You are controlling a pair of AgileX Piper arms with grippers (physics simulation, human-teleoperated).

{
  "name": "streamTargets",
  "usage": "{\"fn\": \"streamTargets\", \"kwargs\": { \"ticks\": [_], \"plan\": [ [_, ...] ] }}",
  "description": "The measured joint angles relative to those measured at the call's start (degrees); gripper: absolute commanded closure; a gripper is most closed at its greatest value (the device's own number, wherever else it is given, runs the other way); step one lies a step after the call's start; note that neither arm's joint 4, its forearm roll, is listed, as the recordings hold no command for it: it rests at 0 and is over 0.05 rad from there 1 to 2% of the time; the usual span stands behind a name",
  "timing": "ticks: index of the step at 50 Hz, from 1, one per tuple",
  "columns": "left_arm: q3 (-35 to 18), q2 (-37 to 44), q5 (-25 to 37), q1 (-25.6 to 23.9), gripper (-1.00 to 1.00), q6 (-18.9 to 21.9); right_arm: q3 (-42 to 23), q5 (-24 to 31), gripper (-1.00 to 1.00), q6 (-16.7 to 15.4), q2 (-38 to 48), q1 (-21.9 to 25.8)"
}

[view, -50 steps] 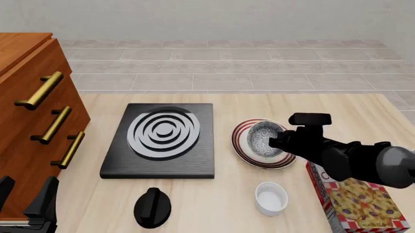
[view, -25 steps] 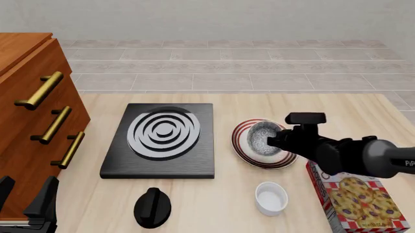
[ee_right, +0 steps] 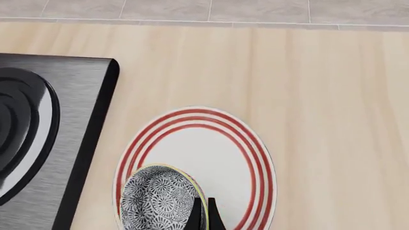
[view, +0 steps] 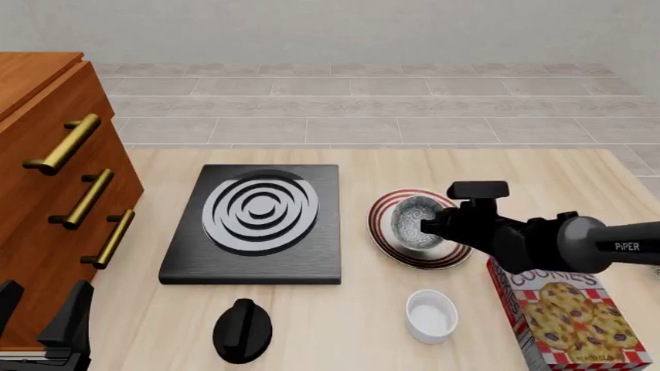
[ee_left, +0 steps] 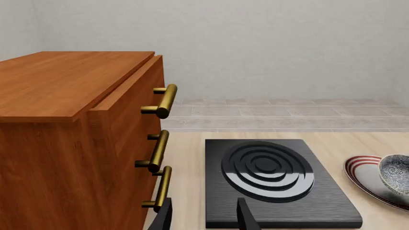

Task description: Pick the akita bowl next to the ramekin and place it on the plate.

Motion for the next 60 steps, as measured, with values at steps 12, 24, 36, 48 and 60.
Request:
{"fn": "streamTargets", "kwargs": {
  "ticks": [12,24,36,48,60],
  "plan": [
    [0.0,0.0,0.0,0.0,-1.0,0.0,-1.0,-0.7,1.0,-0.6,2.2,-0.6],
    [0.0,0.0,0.0,0.0,-1.0,0.0,-1.9,-1.2,1.0,-1.0,3.8,-0.9],
    [0.0,0.0,0.0,0.0,-1.0,0.0,-2.6,-1.6,1.0,-1.2,4.7,-1.0],
    [0.0,0.0,0.0,0.0,-1.0,0.0,-3.2,-1.8,-1.0,-1.3,5.5,-1.2],
    [0.0,0.0,0.0,0.0,-1.0,0.0,-3.6,-1.6,-1.0,-1.3,5.6,-1.3]
  ]
}}
